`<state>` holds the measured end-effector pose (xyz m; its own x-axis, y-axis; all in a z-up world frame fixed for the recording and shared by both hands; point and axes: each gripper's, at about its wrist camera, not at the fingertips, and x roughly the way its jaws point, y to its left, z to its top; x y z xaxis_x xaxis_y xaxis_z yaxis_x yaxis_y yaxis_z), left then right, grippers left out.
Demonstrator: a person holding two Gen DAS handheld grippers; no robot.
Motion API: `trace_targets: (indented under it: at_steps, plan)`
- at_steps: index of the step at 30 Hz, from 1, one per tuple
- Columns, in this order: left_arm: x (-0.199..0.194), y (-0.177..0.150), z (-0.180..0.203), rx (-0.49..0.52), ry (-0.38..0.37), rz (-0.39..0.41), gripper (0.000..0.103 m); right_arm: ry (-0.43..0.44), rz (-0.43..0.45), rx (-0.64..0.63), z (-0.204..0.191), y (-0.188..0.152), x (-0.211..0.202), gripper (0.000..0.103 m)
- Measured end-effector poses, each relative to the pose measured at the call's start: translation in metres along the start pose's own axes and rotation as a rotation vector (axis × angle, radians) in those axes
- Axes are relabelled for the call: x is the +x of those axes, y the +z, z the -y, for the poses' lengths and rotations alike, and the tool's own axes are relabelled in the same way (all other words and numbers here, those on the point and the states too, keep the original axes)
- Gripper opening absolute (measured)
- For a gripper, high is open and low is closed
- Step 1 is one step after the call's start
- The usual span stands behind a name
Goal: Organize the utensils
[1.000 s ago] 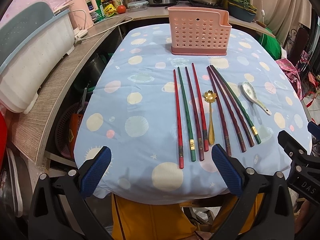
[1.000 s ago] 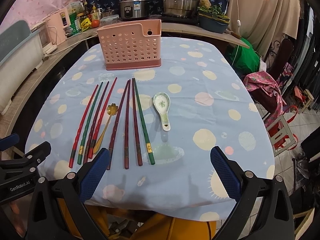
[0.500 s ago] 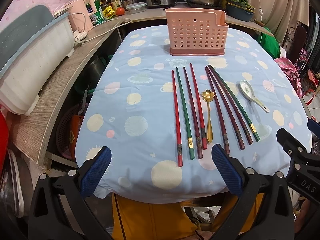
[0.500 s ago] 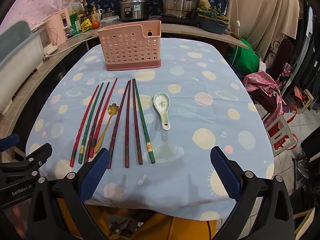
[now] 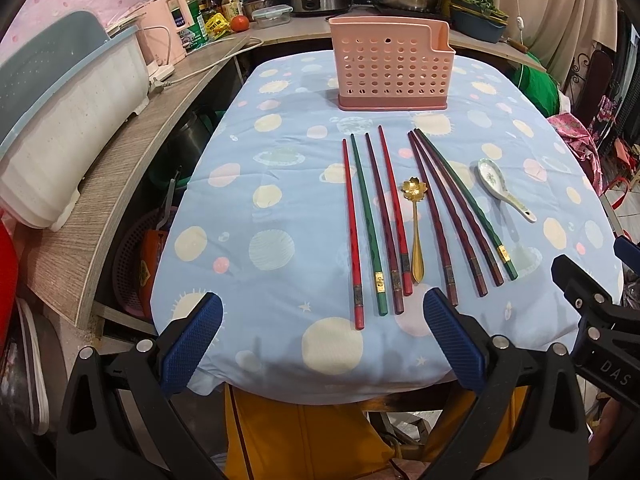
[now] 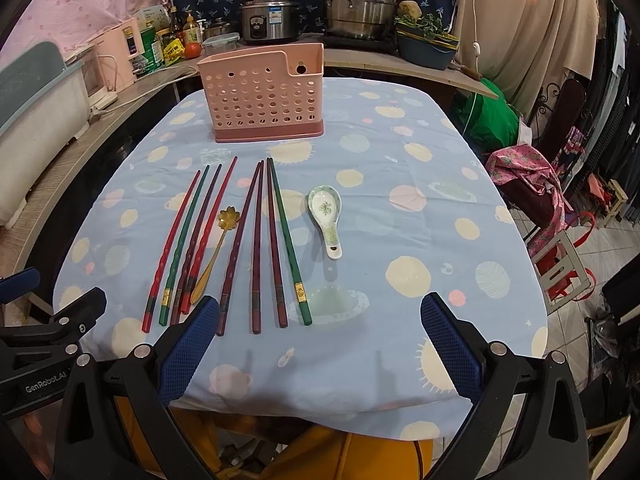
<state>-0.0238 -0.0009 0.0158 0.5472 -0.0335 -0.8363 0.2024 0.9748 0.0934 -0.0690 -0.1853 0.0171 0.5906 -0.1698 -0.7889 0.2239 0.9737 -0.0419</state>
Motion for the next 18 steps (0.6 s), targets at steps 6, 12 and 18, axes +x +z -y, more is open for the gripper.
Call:
trace_targets:
  at_steps: [6, 12, 18]
  plan:
    - [-0.0002, -0.0001, 0.0001, 0.000, 0.000, 0.000, 0.096, 0.001, 0.001, 0.000, 0.0002, 0.0000, 0.0001, 0.096]
    - [-0.0002, -0.0002, 0.0001, 0.000, 0.000, 0.001, 0.096, 0.001, 0.002, 0.000, -0.0002, -0.0003, -0.0005, 0.096]
    - [0.0001, -0.0002, 0.0001, 0.000, 0.000, 0.000, 0.096, 0.001, 0.002, -0.001, -0.0004, -0.0002, -0.0008, 0.096]
